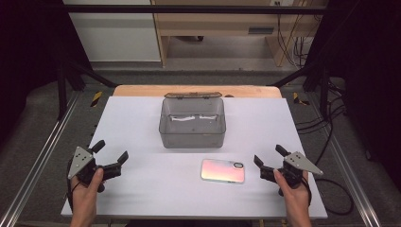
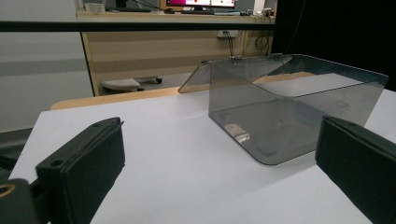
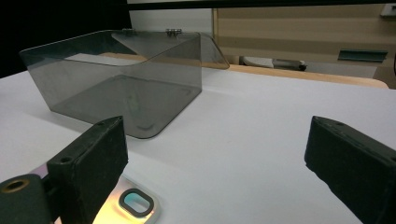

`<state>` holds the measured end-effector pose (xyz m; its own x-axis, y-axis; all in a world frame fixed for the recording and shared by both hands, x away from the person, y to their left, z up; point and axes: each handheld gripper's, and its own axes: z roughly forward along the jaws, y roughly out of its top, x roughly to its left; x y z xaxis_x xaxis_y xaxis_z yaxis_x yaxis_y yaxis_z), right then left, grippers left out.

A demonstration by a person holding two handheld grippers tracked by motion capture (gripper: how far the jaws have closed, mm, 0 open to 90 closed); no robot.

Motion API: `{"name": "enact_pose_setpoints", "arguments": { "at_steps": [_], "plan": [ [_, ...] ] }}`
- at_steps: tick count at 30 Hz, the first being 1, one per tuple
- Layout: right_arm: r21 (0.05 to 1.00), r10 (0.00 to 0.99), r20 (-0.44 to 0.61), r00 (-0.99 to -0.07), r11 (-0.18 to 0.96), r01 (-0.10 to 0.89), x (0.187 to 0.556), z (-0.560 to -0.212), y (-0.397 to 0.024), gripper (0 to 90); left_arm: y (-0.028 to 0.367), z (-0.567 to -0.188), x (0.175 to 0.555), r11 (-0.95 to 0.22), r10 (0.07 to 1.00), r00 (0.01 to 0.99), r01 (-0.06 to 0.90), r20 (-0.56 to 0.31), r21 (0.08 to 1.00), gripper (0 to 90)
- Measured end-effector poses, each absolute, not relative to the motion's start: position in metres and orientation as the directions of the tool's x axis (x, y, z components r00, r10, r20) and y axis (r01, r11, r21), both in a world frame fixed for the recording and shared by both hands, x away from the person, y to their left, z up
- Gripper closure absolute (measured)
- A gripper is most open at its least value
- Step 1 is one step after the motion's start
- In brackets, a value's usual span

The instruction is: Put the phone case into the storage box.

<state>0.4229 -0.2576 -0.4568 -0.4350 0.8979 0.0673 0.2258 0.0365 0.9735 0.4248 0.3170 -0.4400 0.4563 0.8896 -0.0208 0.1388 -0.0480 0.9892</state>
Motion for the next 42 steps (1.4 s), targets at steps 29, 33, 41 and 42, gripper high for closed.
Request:
{"name": "enact_pose_setpoints", "arguments": {
  "at_steps": [29, 33, 41, 42],
  "plan": [
    [0.883, 0.938, 0.017, -0.346, 0.148, 0.445, 0.454, -0.453, -0.228, 31.9, 0.307, -0.442, 0.422, -0.102, 0.879, 0.476, 0.144, 0.021, 0.984, 1.6],
    [0.858, 0.928, 0.0, -0.372, 0.191, 0.476, 0.47, -0.448, -0.218, 44.0, 0.306, -0.441, 0.423, -0.1, 0.878, 0.478, 0.144, 0.019, 0.985, 1.6],
    [0.809, 0.879, -0.019, -0.476, 0.294, 0.509, 0.493, -0.448, -0.196, 70.2, 0.305, -0.442, 0.423, -0.113, 0.877, 0.479, 0.149, 0.029, 0.982, 1.6],
    [0.804, 0.875, -0.023, -0.484, 0.304, 0.511, 0.494, -0.449, -0.195, 73.1, 0.305, -0.442, 0.423, -0.113, 0.877, 0.479, 0.149, 0.028, 0.982, 1.6]
  ]
}}
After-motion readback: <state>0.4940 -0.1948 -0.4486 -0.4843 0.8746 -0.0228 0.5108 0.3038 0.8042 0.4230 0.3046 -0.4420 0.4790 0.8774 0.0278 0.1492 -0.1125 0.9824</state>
